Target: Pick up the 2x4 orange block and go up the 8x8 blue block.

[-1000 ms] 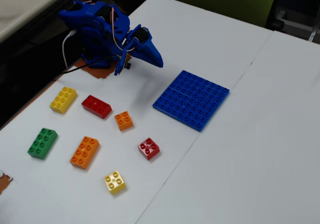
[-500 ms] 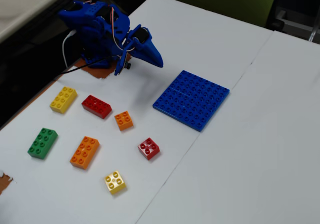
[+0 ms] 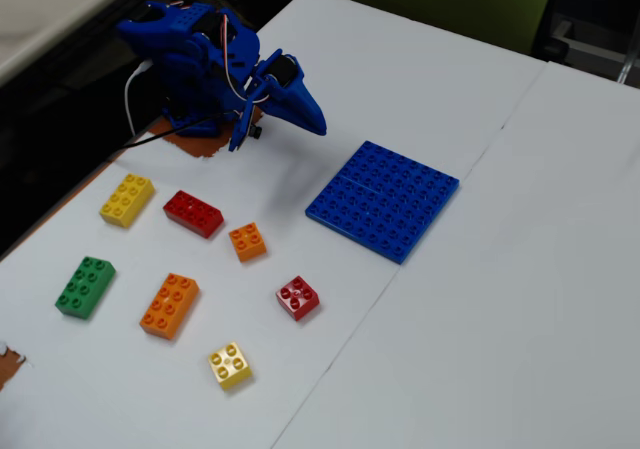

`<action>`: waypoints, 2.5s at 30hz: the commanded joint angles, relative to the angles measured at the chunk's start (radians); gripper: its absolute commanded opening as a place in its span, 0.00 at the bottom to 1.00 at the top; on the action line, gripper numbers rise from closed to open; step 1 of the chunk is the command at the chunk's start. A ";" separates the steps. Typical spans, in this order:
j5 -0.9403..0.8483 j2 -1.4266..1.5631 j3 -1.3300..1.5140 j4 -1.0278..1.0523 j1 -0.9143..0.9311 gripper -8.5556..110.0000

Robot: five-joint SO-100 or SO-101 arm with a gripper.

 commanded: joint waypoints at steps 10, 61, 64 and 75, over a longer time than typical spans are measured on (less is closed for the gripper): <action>-0.002 0.040 0.040 0.000 -0.006 0.07; -0.922 -1.410 -1.417 0.331 0.937 0.07; -0.983 -1.485 -1.417 0.249 1.000 0.07; -1.049 -1.678 -1.419 -0.072 1.098 0.14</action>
